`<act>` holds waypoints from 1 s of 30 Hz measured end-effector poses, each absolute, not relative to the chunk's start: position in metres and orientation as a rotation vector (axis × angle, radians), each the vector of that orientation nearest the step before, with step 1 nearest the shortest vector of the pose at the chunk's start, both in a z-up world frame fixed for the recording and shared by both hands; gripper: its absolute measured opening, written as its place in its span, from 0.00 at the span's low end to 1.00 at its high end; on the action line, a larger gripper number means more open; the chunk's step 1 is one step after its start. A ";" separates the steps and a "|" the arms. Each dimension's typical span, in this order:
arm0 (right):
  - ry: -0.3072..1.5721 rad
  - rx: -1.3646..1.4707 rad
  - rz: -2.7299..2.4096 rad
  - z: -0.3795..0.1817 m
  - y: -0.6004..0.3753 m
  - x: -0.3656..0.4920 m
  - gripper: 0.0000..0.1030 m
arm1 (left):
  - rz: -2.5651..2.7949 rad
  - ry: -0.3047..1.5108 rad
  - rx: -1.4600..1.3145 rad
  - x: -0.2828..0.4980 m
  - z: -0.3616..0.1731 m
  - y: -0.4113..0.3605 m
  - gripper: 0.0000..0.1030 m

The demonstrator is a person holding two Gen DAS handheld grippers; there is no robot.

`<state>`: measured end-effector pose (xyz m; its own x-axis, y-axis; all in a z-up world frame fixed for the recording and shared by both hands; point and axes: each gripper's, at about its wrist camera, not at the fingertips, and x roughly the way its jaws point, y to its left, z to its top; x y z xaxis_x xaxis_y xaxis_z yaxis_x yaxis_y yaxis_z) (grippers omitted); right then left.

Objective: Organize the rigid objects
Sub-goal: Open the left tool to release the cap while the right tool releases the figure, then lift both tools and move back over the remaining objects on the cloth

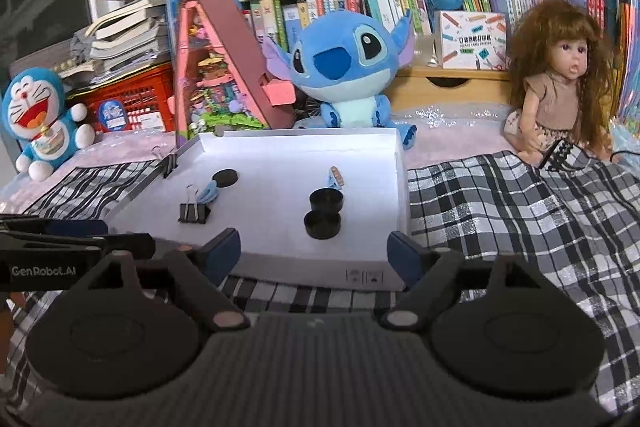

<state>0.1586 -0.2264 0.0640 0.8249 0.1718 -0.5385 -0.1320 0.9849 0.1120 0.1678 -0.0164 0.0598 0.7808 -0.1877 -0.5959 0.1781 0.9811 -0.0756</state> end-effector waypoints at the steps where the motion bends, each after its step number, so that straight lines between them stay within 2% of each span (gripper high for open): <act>1: 0.573 0.063 0.165 0.065 -0.226 0.155 0.87 | -0.198 0.645 -0.013 0.165 0.060 -0.017 0.62; 12: 0.528 0.004 0.179 0.063 -0.225 0.116 1.00 | -0.225 0.611 0.017 0.121 0.053 -0.018 0.63; 30: 0.500 -0.073 0.193 0.046 -0.219 0.063 1.00 | -0.248 0.552 0.099 0.058 0.035 -0.019 0.61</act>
<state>0.0626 -0.2193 0.0460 0.8600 0.1664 -0.4825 -0.2020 0.9791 -0.0225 0.0576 -0.0195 0.0347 0.8227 -0.2060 -0.5299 0.2592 0.9655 0.0270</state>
